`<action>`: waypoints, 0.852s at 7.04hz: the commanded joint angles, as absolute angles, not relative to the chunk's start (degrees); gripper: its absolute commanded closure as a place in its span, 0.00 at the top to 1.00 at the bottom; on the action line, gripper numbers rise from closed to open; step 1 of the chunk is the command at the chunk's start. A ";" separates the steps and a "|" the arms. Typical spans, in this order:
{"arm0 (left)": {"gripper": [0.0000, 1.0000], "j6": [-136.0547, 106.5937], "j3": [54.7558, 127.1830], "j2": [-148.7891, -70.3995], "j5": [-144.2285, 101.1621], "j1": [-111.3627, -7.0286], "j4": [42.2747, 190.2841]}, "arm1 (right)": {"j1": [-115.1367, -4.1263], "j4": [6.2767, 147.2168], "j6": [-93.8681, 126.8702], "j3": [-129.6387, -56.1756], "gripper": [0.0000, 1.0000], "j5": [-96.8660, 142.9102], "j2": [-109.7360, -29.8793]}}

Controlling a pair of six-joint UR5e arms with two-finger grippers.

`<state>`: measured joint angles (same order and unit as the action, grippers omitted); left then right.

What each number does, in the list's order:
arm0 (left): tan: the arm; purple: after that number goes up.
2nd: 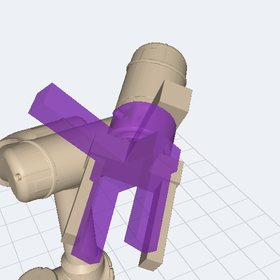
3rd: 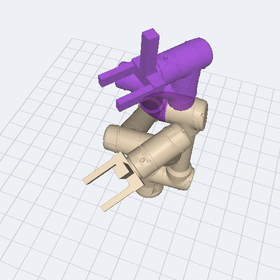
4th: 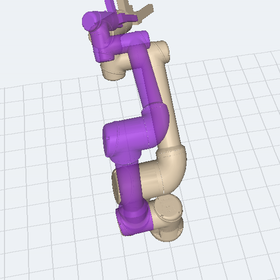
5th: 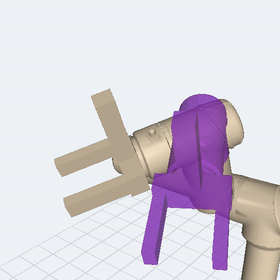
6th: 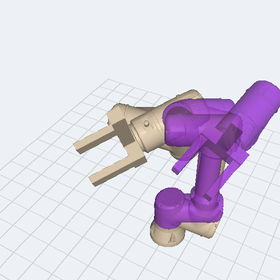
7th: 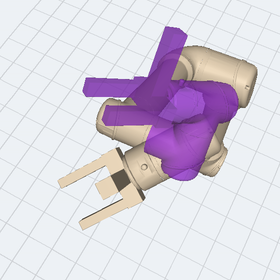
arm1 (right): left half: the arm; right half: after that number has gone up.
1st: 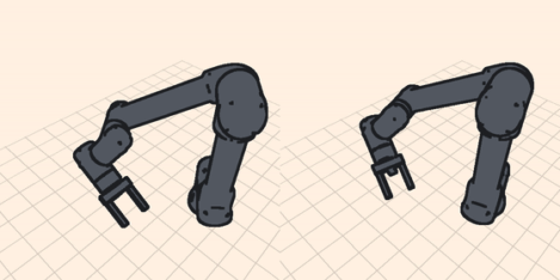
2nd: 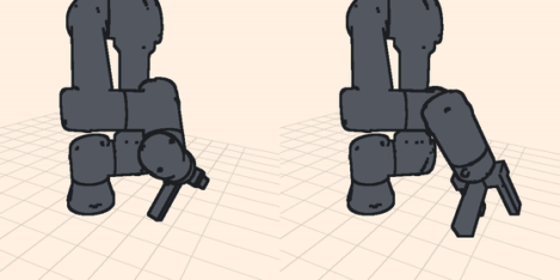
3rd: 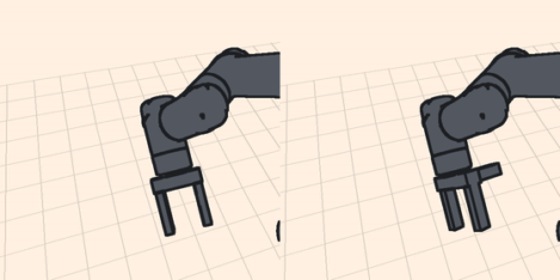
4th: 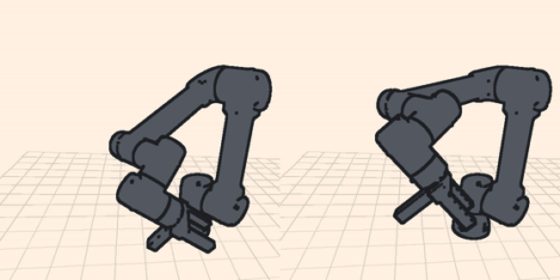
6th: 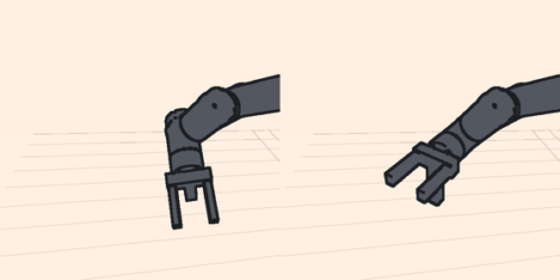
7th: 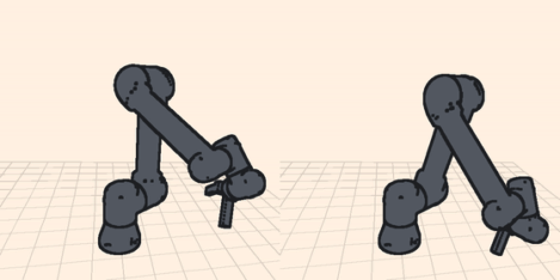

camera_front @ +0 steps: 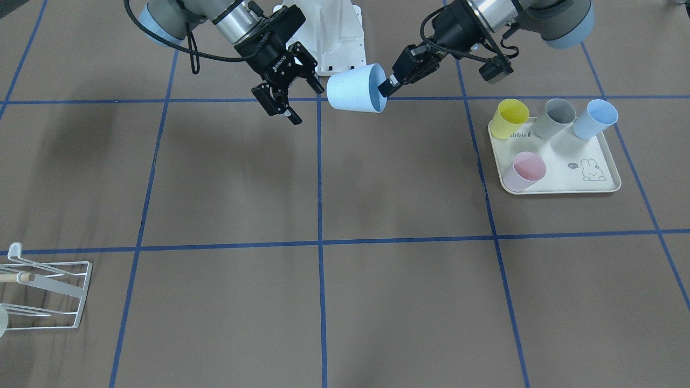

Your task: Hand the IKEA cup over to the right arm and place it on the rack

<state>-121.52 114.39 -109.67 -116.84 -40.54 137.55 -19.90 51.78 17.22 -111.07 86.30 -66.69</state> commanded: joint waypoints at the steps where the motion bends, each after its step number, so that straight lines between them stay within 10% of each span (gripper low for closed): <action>1: 0.00 -121.55 113.73 -109.77 -113.22 -37.11 137.55 | -19.42 54.49 17.75 -112.14 1.00 86.84 -66.80; 6: 0.00 -120.32 114.52 -109.69 -113.82 -35.42 137.99 | -19.86 53.88 16.79 -113.12 1.00 87.01 -64.86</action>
